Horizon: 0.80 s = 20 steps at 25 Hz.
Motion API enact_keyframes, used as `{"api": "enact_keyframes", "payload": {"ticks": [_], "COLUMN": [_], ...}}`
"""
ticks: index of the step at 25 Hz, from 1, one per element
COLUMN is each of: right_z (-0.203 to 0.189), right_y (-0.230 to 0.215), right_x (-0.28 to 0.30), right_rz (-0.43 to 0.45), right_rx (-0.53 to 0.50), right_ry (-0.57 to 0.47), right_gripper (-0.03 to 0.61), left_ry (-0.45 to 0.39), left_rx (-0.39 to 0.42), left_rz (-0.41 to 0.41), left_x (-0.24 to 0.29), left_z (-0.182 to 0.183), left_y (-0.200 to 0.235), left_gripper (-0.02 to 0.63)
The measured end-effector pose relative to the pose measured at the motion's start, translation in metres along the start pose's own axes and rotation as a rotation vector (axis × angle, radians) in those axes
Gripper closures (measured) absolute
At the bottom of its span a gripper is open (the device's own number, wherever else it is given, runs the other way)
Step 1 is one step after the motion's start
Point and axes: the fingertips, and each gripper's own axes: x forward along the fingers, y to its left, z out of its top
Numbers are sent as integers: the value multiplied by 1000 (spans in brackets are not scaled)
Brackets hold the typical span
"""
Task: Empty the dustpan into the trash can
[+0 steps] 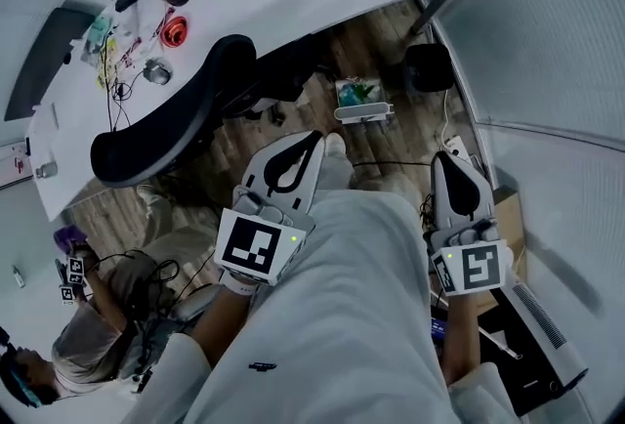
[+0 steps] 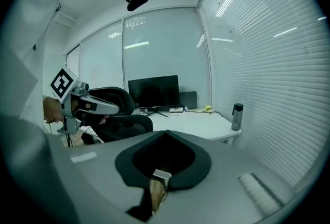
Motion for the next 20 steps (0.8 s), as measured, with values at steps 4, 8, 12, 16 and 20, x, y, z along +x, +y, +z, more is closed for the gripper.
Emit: {"api": "enact_keyframes", "payload": {"ticks": [4,8,12,16,20], "right_z": [-2,-1,4,7,1], "right_y": [-12,-29,-39,-57,-68], "right_x": [14,26,35,46,56], "right_rz": [-4,25,79,106,128], "right_rx": [13,22,35,10,37], "right_ry": [32,42,48,47,54], "right_gripper": [569,569,569,569,569], "left_ry": [27,52,82,102,142], "left_rx": [-6,2,18,69,103], "left_rz": [-17,-6,-12,-23,-37], "left_x": [23,43,58,81,97], "left_z": [5,10,13,11,2], "left_y": [9,8,-1,-6,-13], "left_gripper": [606,606,606,606,606]}}
